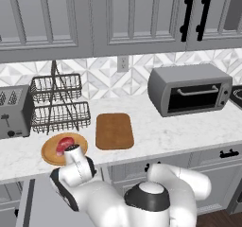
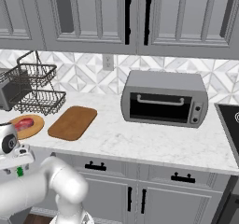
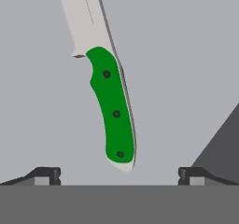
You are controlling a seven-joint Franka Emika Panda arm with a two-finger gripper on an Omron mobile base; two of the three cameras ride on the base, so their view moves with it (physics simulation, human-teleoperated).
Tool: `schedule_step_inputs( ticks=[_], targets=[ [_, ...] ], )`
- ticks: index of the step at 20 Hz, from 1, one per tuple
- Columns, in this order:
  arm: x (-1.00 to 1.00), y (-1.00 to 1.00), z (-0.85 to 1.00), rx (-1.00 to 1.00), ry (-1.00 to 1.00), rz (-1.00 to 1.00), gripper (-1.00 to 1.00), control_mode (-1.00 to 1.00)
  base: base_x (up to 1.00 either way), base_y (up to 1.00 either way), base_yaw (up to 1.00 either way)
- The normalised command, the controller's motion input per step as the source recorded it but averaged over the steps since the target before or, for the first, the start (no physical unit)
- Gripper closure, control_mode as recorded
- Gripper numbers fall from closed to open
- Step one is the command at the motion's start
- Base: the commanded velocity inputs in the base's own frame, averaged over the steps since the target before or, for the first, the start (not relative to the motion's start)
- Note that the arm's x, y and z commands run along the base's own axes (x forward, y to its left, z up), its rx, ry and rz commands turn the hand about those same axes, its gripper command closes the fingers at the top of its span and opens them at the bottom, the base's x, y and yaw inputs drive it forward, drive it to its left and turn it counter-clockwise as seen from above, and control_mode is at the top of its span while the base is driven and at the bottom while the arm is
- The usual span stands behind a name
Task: Pick up the knife from the drawer and place it on the cutting board. Then place the meat from the plate to the cutting board.
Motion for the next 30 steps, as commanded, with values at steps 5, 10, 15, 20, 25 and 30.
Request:
schedule_step_inputs(
  ticks=[5, 10, 15, 20, 25, 30],
  targets=[
    [0.00, 0.01, -0.05, 0.00, 0.00, 0.00, -1.00, -1.00, 0.00, 0.00, 0.00],
    [0.02, 0.07, -0.29, 0.00, 0.00, 0.00, -1.00, -1.00, 0.00, 0.00, 0.00],
    [0.11, 0.16, -0.31, 0.00, 0.01, 0.00, -1.00, -1.00, 0.00, 0.00, 0.00],
    [0.14, 0.10, -0.29, 0.00, 0.02, 0.00, -1.00, -1.00, 0.00, 0.00, 0.00],
    [0.05, 0.01, -0.34, 0.00, 0.01, 0.00, -1.00, -1.00, 0.00, 0.00, 0.00],
    [0.00, 0.00, -0.34, 0.00, 0.05, 0.00, -1.00, -1.00, 0.00, 0.00, 0.00]
  ],
)
